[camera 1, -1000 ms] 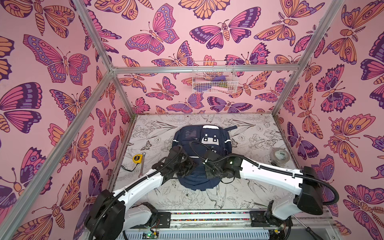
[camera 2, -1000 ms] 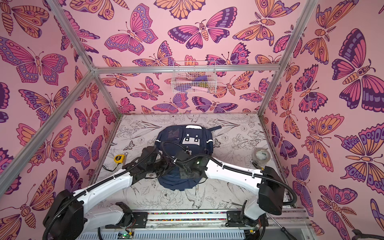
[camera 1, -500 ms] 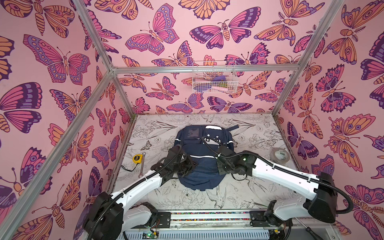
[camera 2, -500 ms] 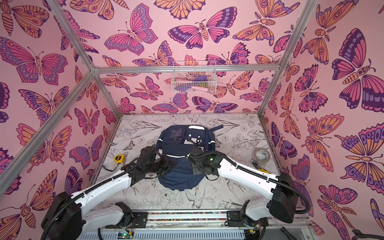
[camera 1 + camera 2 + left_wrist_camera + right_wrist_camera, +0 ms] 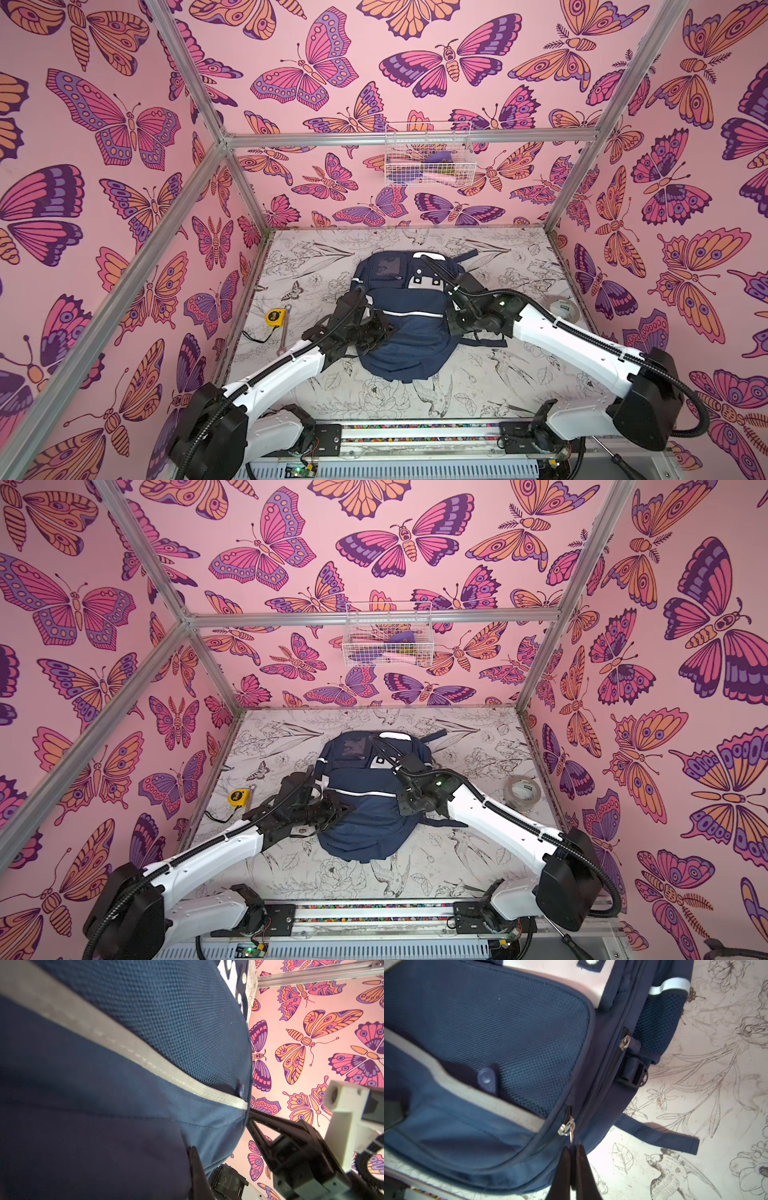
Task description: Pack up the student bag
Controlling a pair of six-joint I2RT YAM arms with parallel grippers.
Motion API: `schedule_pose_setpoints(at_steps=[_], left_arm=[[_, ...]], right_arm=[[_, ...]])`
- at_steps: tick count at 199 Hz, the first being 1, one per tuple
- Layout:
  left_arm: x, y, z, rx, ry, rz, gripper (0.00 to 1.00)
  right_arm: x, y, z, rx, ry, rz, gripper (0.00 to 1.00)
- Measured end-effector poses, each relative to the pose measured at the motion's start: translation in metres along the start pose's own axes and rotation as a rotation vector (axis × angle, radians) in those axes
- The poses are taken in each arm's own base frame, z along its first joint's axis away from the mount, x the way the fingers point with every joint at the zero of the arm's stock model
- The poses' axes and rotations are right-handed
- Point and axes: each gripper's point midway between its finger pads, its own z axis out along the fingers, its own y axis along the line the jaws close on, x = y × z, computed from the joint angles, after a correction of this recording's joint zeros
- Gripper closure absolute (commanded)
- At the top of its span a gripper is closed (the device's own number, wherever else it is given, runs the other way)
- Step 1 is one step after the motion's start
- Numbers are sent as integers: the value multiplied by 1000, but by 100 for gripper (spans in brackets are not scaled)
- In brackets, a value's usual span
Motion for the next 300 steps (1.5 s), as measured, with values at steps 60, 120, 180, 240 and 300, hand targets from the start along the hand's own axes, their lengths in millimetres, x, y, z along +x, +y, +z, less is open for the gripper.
schedule_pose_setpoints(at_steps=[60,120,180,240,300], left_arm=[[1,1,1,5,6,47,100],[9,-2,4,17,38,66,59],[9,-34,-22,77,-3,180,0],[-67,-62,-107,-39,-407,451,0],[-157,42,-132,-558,-720,624,0]], right_arm=[[-2,-1,4,6,4,-8,100],[-15,-25,-7,80,-54,57,55],[-26,-47,-93,37,-307,171,24],[-1,-102,-117,140,-554,232,1],[30,-182,-55,592,-554,164,1]])
